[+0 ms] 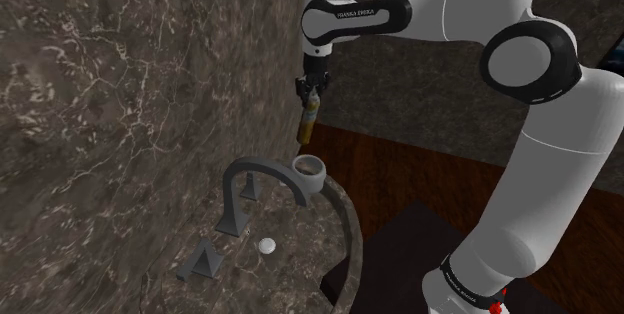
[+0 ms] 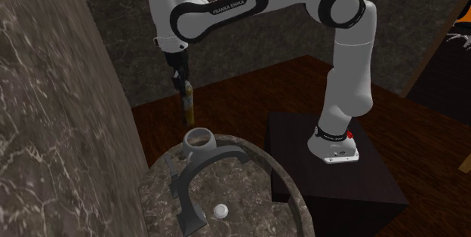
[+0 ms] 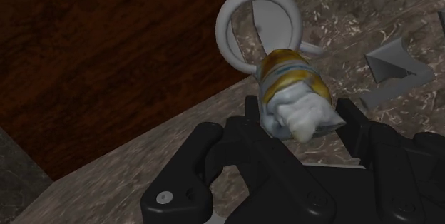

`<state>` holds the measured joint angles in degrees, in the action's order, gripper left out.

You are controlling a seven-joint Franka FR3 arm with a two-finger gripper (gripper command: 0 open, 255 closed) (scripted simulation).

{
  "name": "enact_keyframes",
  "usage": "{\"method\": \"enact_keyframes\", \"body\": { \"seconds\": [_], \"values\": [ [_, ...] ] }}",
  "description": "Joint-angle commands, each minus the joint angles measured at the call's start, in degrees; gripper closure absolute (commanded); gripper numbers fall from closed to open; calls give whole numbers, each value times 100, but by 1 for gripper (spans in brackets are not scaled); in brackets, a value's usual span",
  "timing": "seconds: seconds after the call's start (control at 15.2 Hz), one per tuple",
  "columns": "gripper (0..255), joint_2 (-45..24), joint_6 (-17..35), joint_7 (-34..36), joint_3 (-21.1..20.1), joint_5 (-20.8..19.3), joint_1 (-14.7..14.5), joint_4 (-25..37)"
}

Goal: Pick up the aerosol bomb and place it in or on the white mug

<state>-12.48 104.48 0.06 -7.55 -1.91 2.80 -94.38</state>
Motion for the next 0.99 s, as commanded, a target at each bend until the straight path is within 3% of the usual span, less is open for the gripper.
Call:
{"method": "enact_keyframes", "body": {
  "seconds": [0.0,0.92],
  "values": [
    [255,-35,141,-6,4,-6,4,-101],
    [255,-296,1134,29,19,-53,1,-836]
  ]
}}
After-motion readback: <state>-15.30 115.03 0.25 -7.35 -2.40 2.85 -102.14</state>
